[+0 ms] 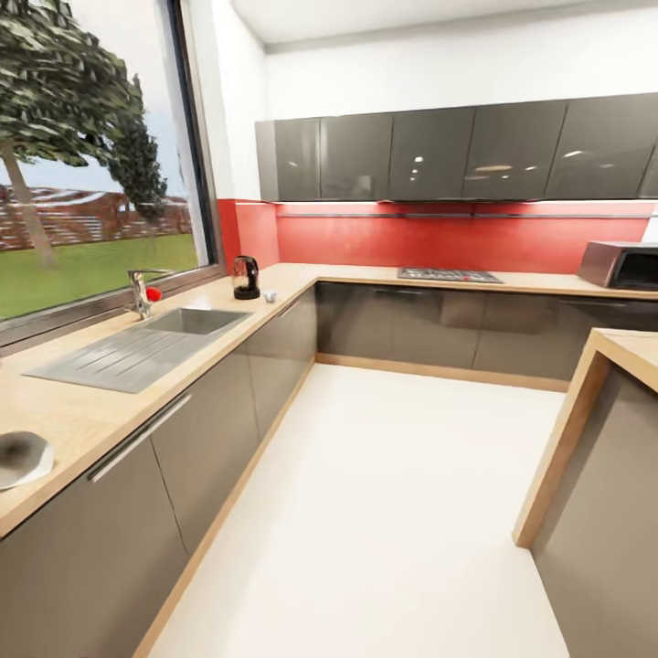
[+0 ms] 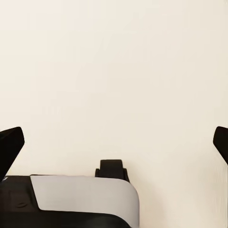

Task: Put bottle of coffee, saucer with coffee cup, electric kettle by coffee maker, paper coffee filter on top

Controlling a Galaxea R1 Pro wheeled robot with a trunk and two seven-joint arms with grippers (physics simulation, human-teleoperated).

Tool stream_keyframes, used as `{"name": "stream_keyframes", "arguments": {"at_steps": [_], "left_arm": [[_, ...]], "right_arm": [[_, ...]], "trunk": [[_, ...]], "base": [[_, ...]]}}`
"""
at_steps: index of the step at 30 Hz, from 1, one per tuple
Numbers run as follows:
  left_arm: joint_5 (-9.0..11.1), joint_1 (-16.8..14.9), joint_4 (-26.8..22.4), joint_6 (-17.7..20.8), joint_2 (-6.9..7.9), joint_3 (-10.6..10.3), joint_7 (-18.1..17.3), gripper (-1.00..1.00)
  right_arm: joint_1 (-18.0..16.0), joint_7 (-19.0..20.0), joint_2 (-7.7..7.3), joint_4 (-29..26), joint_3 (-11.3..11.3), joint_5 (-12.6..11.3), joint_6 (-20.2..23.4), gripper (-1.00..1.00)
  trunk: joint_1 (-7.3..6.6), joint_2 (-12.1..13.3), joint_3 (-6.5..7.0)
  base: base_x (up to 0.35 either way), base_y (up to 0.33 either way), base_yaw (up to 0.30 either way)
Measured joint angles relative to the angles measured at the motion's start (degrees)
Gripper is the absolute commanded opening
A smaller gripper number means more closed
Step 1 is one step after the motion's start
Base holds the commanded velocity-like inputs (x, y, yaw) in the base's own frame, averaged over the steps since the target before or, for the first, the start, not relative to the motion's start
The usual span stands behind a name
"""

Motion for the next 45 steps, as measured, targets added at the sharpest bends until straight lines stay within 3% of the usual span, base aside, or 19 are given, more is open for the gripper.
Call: {"name": "stream_keyframes", "arguments": {"at_steps": [32, 45], "left_arm": [[0.0, 0.0, 0.0, -0.02, 0.0, 0.04, 0.0, 1.0], [0.0, 0.0, 0.0, -0.01, 0.0, -0.01, 0.0, 1.0]], "right_arm": [[0.0, -0.12, 0.47, 0.0, 0.05, 0.0, -0.12, 1.0], [0.0, -0.07, 0.39, 0.0, 0.0, 0.0, -0.05, 1.0]], "trunk": [[0.02, 0.0, 0.0], [0.02, 0.0, 0.0]], "base": [[0.012, -0.008, 0.251], [0.117, -0.088, 0.164]]}}
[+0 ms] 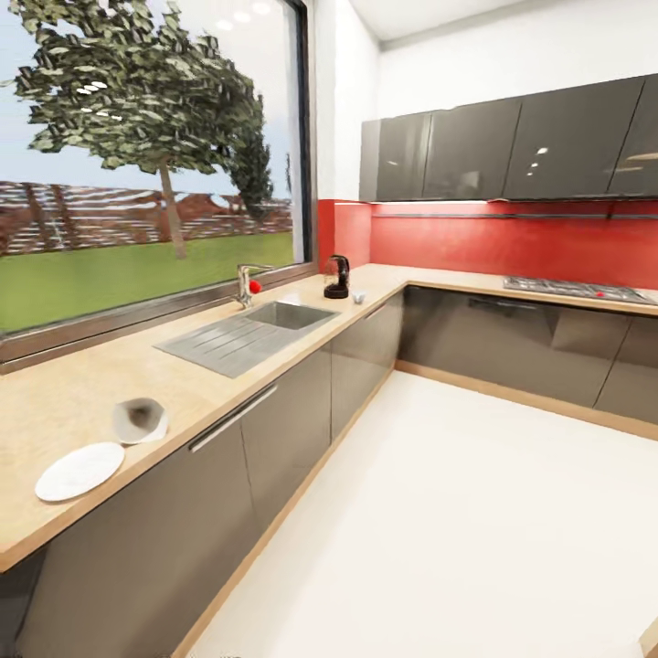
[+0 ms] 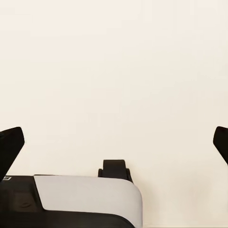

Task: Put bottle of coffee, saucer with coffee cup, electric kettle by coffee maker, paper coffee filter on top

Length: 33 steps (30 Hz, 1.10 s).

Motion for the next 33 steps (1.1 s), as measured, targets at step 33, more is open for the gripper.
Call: {"name": "stream_keyframes", "arguments": {"at_steps": [33], "left_arm": [[0.0, 0.01, 0.0, -0.56, 0.0, 0.04, 0.08, 1.0]], "right_arm": [[-0.02, 0.02, 0.0, 0.0, -0.03, 0.0, -0.03, 1.0]], "trunk": [[0.0, 0.0, 0.0]], "base": [[0.036, -0.053, 0.22]]}}
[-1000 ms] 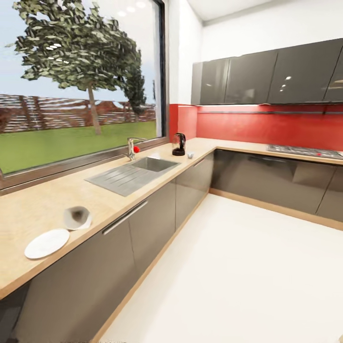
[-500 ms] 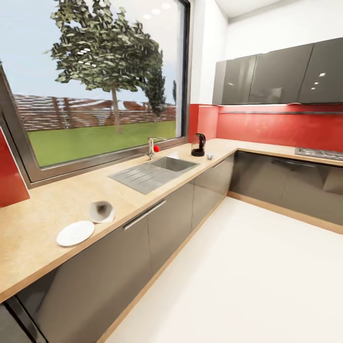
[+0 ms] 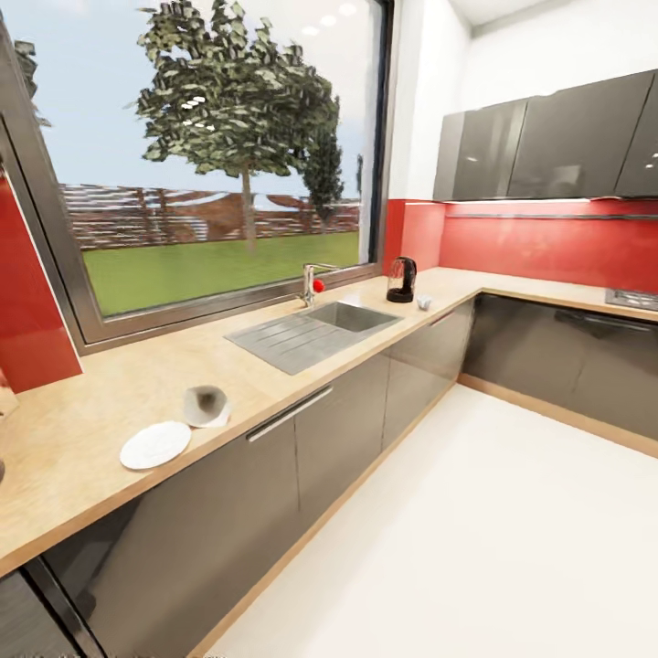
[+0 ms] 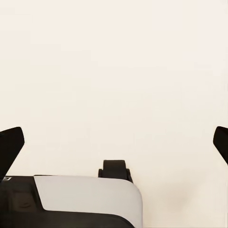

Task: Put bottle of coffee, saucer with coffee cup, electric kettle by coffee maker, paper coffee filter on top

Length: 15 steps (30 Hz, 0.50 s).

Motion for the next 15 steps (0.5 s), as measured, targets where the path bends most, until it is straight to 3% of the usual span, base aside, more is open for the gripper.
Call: {"name": "stream_keyframes", "arguments": {"at_steps": [15], "left_arm": [[-0.03, -0.01, 0.0, -0.06, 0.0, 0.03, 0.0, 1.0]], "right_arm": [[0.02, -0.06, 0.0, 0.0, 0.02, 0.0, -0.05, 1.0]], "trunk": [[0.01, 0.0, 0.0]], "base": [[0.005, -0.006, 0.273]]}}
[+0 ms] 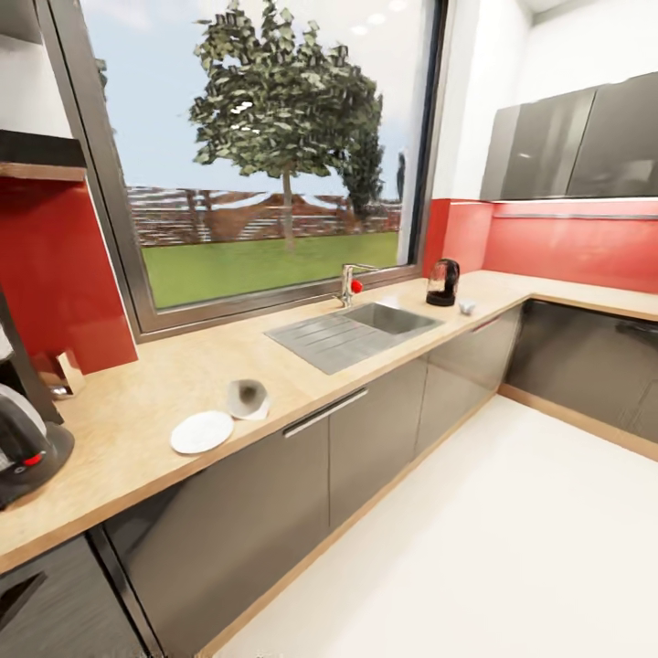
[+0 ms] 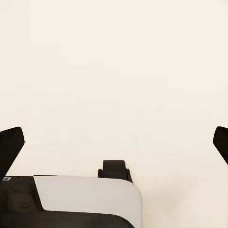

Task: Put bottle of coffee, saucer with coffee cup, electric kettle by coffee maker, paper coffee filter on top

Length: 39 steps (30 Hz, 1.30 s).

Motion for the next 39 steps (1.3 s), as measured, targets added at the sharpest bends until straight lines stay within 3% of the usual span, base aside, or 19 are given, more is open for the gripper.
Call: {"name": "stream_keyframes", "arguments": {"at_steps": [16, 32, 34, 39], "left_arm": [[-0.02, 0.0, 0.0, 0.0, 0.0, 0.0, 0.0, 1.0], [-0.05, 0.0, 0.0, 0.01, 0.0, 0.0, 0.0, 1.0], [-0.01, 0.0, 0.0, 0.0, 0.0, -0.03, -0.05, 1.0], [0.02, 0.0, 0.0, 0.0, 0.0, -0.07, -0.13, 1.0]], "right_arm": [[0.0, -0.02, 0.0, 0.0, 0.04, 0.0, 0.02, 1.0], [-0.01, 0.22, -0.5, 1.05, -0.01, -0.09, 0.12, 1.0], [-0.08, 0.09, -2.12, -3.1, -0.31, -0.6, -3.65, 1.0], [-0.1, 0.03, -2.79, -14.59, -0.65, -0.69, -7.56, 1.0]], "trunk": [[0.0, 0.0, -0.01], [0.0, 0.0, -0.01], [0.0, 0.0, -0.01], [0.0, 0.0, -0.01]], "base": [[0.001, 0.009, 0.267], [0.047, 0.2, 0.019], [0.0, 0.003, 0.0], [0.0, 0.0, 0.0]]}}
